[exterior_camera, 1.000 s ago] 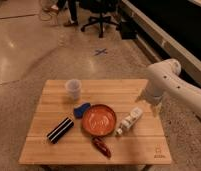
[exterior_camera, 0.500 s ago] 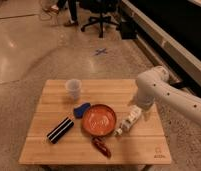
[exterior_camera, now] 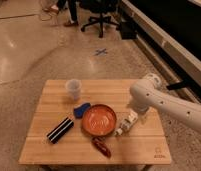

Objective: Stand the bottle upright

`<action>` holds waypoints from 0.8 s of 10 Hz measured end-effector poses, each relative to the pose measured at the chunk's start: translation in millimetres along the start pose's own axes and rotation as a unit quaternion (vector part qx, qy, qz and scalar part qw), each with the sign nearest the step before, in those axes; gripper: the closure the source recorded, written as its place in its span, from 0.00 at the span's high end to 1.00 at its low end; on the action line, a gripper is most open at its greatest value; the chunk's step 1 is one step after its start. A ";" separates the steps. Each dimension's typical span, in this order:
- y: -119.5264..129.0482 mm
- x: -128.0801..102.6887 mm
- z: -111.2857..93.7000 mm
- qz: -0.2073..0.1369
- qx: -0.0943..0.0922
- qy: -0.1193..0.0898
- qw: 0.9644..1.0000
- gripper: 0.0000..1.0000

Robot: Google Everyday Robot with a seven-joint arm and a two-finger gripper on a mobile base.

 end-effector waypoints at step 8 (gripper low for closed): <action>-12.3 -32.2 49.2 -0.070 0.001 0.032 0.997 0.71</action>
